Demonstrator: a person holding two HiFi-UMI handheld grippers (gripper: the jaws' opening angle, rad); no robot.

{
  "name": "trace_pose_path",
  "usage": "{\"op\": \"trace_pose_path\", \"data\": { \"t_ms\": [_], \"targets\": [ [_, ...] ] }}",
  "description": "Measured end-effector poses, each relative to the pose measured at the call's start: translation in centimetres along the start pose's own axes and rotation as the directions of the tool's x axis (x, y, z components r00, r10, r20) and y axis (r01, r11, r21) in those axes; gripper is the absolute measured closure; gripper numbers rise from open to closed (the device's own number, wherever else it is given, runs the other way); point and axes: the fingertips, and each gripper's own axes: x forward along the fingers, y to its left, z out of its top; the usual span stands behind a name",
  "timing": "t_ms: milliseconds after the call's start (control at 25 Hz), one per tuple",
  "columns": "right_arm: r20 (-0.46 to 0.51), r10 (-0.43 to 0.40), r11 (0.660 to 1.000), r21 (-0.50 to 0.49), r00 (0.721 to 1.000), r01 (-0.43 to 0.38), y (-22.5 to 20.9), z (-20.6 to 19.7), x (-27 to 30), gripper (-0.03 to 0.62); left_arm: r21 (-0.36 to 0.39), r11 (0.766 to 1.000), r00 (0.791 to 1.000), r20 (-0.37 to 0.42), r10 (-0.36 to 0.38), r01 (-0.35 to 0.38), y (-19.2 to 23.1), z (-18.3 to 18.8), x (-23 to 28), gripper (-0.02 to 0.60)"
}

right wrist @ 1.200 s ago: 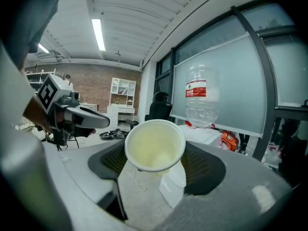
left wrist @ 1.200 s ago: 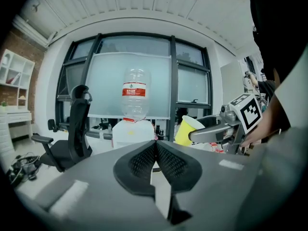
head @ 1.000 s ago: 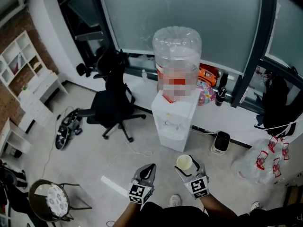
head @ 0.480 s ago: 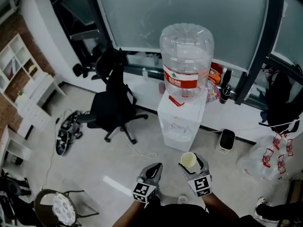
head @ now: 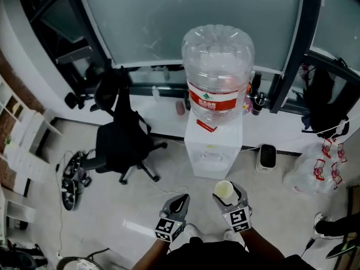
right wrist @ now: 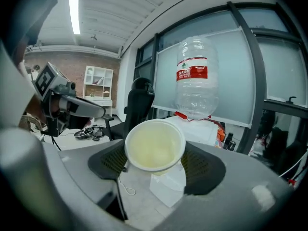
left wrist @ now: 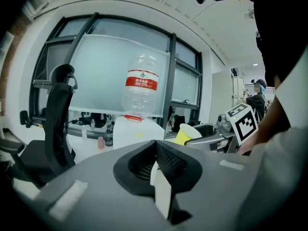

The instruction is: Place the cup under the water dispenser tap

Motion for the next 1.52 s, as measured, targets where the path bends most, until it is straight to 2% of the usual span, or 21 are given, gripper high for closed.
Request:
{"op": "trace_pose_path", "data": {
  "t_ms": [280,560,760,1040,1320,1520],
  "targets": [
    [-0.046,-0.093,0.995,0.039,0.995,0.095,0.5,-0.4,2.7,0.252,0.032,0.996,0.996,-0.017,-0.088,0.089,2.7,-1.2,1.4,0.569],
    [-0.085,-0.15,0.986,0.054,0.985,0.155,-0.4,-2.6,5.1,0.252,0.04,0.991,0.991,-0.052,-0.125,0.127,4.4,-3.0,3.1,0.568],
    [-0.119,-0.136,0.988,0.057,0.983,0.144,-1.2,-5.6,7.1,0.252,0.023,0.995,0.992,-0.083,-0.099,0.102,5.1,-4.6,4.8,0.568],
    [-0.155,-0.129,0.985,0.092,0.979,0.145,-3.3,-10.2,11.0,0.252,-0.028,0.998,0.996,-0.072,-0.06,0.058,6.1,-7.2,8.3,0.568],
    [-0.191,-0.158,0.979,0.102,0.969,0.179,-5.5,-16.3,15.0,0.252,-0.013,0.997,0.992,-0.1,-0.071,0.07,6.2,-11.9,11.3,0.568],
    [-0.216,-0.144,0.971,0.156,0.966,0.18,-6.1,-21.0,17.1,0.252,0.004,0.999,0.993,-0.106,-0.045,0.045,8.4,-14.9,12.3,0.568]
  ]
}}
